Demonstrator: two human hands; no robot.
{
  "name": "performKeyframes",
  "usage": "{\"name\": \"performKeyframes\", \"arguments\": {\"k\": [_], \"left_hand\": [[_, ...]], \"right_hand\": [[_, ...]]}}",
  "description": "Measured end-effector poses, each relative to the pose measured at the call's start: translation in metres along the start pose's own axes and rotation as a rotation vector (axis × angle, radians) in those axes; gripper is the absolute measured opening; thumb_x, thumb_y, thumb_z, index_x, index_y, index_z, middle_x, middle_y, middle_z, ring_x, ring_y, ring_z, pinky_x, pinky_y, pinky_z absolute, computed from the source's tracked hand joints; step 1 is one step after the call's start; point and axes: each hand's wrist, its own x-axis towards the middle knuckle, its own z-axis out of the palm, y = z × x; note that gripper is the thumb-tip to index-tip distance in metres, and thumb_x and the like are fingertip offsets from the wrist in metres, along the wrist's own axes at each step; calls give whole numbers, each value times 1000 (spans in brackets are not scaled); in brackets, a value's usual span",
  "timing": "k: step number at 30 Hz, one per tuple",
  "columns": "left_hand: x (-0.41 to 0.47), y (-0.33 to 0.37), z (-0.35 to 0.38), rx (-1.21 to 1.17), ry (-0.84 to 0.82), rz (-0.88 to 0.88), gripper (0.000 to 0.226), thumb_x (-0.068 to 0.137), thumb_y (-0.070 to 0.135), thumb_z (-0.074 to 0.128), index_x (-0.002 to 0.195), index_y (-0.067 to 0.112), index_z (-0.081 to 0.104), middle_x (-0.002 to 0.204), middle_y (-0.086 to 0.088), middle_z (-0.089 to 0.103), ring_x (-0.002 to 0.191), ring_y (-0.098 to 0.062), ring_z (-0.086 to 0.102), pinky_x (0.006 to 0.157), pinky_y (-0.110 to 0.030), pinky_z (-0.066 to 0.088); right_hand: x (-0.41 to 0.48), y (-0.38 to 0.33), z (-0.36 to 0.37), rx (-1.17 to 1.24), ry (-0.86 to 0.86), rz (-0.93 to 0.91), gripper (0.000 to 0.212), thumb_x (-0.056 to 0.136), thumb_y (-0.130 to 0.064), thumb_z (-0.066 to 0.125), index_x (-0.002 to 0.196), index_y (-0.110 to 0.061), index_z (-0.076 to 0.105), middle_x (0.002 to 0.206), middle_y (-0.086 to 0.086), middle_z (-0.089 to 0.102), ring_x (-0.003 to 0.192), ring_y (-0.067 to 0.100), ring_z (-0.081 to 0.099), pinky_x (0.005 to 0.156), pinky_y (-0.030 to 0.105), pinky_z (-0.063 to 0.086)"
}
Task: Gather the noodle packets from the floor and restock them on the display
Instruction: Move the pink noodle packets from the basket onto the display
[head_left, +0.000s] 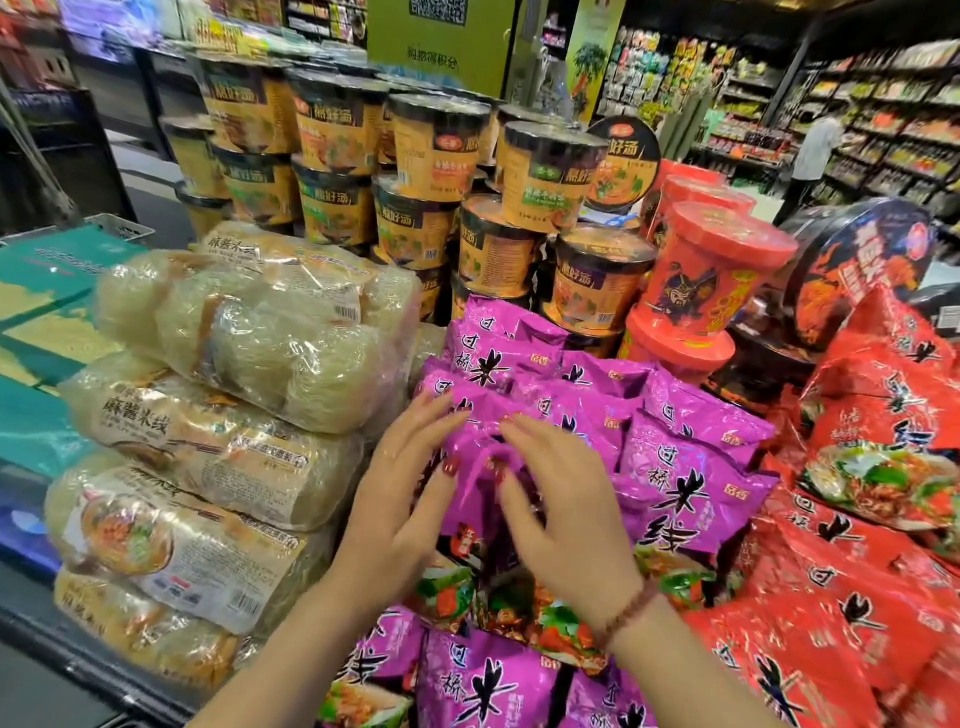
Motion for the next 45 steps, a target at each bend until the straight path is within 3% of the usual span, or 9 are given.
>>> {"name": "performKeyframes", "arguments": {"k": [5, 10, 12, 21, 29, 34, 37, 40, 45], "left_hand": [[86, 6, 19, 110, -43, 3, 37, 90, 9, 58, 127, 13, 61, 124, 12, 57, 119, 2, 48, 105, -15, 33], [159, -42, 59, 620, -318, -190, 41, 93, 37, 58, 134, 32, 56, 134, 0, 58, 129, -26, 44, 114, -49, 24], [168, -52, 67, 614, -367, -240, 38, 94, 44, 55, 131, 35, 58, 134, 2, 57, 132, -24, 41, 116, -49, 11], [172, -71, 73, 416, -344, -223, 11, 89, 30, 69, 96, 24, 75, 86, 10, 59, 107, -22, 57, 102, -40, 32], [191, -75, 76, 639, -412, -89, 41, 96, 43, 52, 137, 35, 53, 143, 7, 49, 132, -24, 39, 107, -41, 28], [197, -82, 78, 769, -632, -160, 48, 101, 46, 39, 147, 32, 40, 150, 2, 43, 136, -24, 40, 107, -41, 36], [195, -67, 78, 602, -470, -216, 45, 97, 36, 52, 141, 27, 49, 143, -3, 51, 129, -26, 47, 101, -37, 40], [187, -39, 72, 334, -225, -254, 37, 96, 26, 55, 132, 18, 58, 133, -5, 59, 121, -24, 53, 99, -31, 40], [103, 16, 59, 302, -414, -20, 56, 89, 52, 54, 136, 22, 55, 130, -1, 60, 120, -20, 52, 101, -32, 36]], "right_hand": [[-32, -14, 32, -363, -167, 0, 76, 83, -63, 42, 142, -16, 43, 150, 12, 38, 141, 30, 27, 115, 48, 26], [-32, -14, 42, -458, -246, 63, 85, 84, -75, 31, 146, -17, 38, 153, 14, 33, 142, 32, 27, 117, 47, 21], [-33, -13, 42, -482, -276, 77, 88, 82, -78, 35, 147, -18, 36, 151, 14, 36, 140, 31, 33, 114, 47, 26], [-33, -8, 50, -472, -289, 57, 102, 71, -83, 51, 148, -18, 33, 151, 13, 37, 139, 28, 36, 111, 48, 30], [-33, -6, 50, -423, -338, 99, 89, 84, -79, 19, 152, -22, 25, 153, 11, 34, 141, 28, 34, 112, 46, 22], [-31, -5, 45, -407, -372, 86, 88, 84, -77, 27, 153, -23, 17, 158, 10, 21, 145, 29, 23, 111, 50, 8], [-30, -4, 33, -261, -385, 40, 86, 86, -74, 31, 153, -29, 0, 160, 5, -8, 148, 25, -7, 116, 50, -7], [-44, -2, 16, -196, -212, -24, 76, 91, -63, 37, 153, -27, 11, 162, 2, 5, 149, 18, 1, 121, 43, 2], [-77, 46, -22, -102, 359, 274, 47, 92, -29, 46, 139, -21, 45, 146, -6, 39, 138, 15, 33, 112, 47, 29]]}}
